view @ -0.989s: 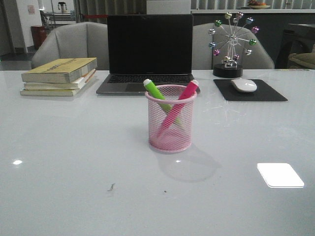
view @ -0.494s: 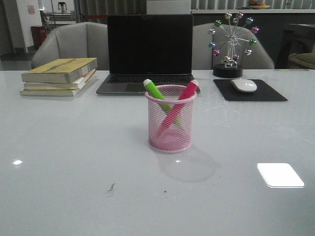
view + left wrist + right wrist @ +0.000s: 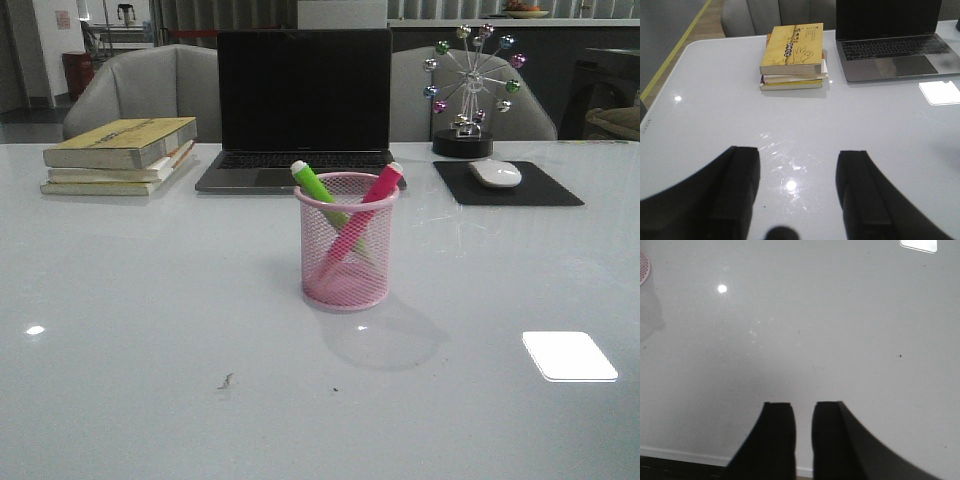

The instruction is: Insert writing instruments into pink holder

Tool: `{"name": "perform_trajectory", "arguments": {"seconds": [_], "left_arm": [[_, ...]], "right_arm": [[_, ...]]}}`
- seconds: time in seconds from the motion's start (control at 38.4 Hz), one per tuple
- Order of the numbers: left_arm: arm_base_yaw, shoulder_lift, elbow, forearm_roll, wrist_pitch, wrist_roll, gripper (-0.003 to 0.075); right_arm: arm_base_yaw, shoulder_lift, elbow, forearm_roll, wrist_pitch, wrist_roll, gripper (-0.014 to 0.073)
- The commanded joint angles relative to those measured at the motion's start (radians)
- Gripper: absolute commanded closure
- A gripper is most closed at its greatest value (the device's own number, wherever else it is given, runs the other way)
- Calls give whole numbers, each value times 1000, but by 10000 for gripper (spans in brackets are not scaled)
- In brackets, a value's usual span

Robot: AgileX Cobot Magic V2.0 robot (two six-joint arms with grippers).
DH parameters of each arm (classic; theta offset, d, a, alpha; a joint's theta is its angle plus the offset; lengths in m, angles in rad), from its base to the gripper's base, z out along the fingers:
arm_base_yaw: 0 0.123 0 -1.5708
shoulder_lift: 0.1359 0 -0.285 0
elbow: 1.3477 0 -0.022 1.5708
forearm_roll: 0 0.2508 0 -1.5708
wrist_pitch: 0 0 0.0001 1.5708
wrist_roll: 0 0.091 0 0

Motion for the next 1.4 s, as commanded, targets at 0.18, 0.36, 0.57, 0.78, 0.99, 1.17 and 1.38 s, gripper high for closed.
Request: {"name": "perform_trajectory", "arguments": {"seconds": [0.18, 0.36, 0.57, 0.78, 0.99, 1.17, 1.38], "left_arm": [[2, -4, -29, -16, -90, 0, 306], [2, -4, -29, -16, -90, 0, 306], [2, -4, -29, -16, -90, 0, 306], [2, -4, -29, -16, -90, 0, 306], [2, -4, -29, -16, -90, 0, 306], [2, -4, -29, -16, -90, 0, 306], [2, -4, -29, -16, -90, 0, 306]], "right_arm": [[-8, -9, -28, 21, -59, -5, 564], [-8, -9, -28, 39, -32, -5, 564], [-8, -9, -28, 39, -32, -5, 564], [-1, -29, -28, 29, -37, -5, 564], [-1, -167, 9, 29, -169, -4, 564], [-1, -334, 163, 29, -349, 72, 564], [43, -544, 374, 29, -472, 146, 564]]}}
